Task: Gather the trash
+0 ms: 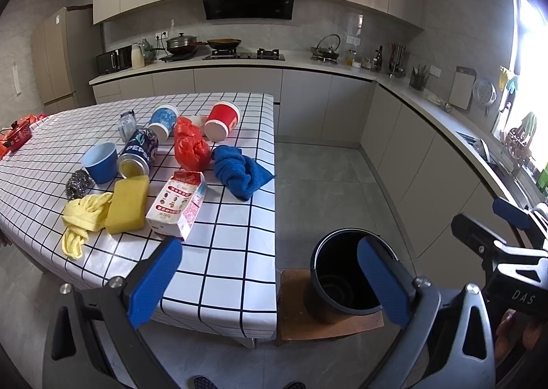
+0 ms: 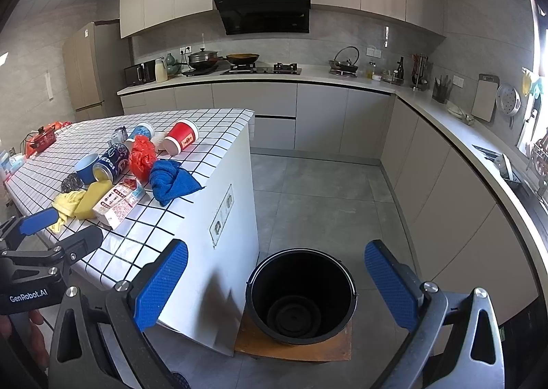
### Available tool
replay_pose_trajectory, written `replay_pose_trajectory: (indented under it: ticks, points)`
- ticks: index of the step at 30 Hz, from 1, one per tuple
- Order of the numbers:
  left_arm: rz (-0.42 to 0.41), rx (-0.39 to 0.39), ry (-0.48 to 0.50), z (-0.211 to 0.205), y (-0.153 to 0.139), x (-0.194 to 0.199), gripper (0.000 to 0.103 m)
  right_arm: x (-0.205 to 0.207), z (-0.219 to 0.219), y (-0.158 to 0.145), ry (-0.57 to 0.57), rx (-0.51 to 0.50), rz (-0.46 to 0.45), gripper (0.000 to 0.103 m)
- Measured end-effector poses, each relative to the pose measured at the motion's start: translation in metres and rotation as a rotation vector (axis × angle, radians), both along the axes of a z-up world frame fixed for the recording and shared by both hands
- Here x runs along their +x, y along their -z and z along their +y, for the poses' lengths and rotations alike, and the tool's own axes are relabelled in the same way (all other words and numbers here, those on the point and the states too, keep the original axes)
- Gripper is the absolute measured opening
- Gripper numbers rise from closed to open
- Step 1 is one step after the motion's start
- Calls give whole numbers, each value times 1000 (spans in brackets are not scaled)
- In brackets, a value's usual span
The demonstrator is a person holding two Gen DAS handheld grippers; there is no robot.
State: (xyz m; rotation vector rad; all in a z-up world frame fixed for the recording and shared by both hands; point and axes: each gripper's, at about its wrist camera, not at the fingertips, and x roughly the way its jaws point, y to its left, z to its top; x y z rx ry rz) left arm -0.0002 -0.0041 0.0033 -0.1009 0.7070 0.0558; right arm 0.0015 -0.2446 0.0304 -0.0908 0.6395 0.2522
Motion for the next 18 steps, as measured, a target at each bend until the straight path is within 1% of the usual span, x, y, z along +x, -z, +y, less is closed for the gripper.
replay_pose_trajectory:
  ticks: [8,18]
  points:
    - [1,2,10,5,0,3,103,0,2,0,-1,1,-4,103]
    - [-1,7,14,2,0,4,103,-1,-1,-2,0,0,-10,103]
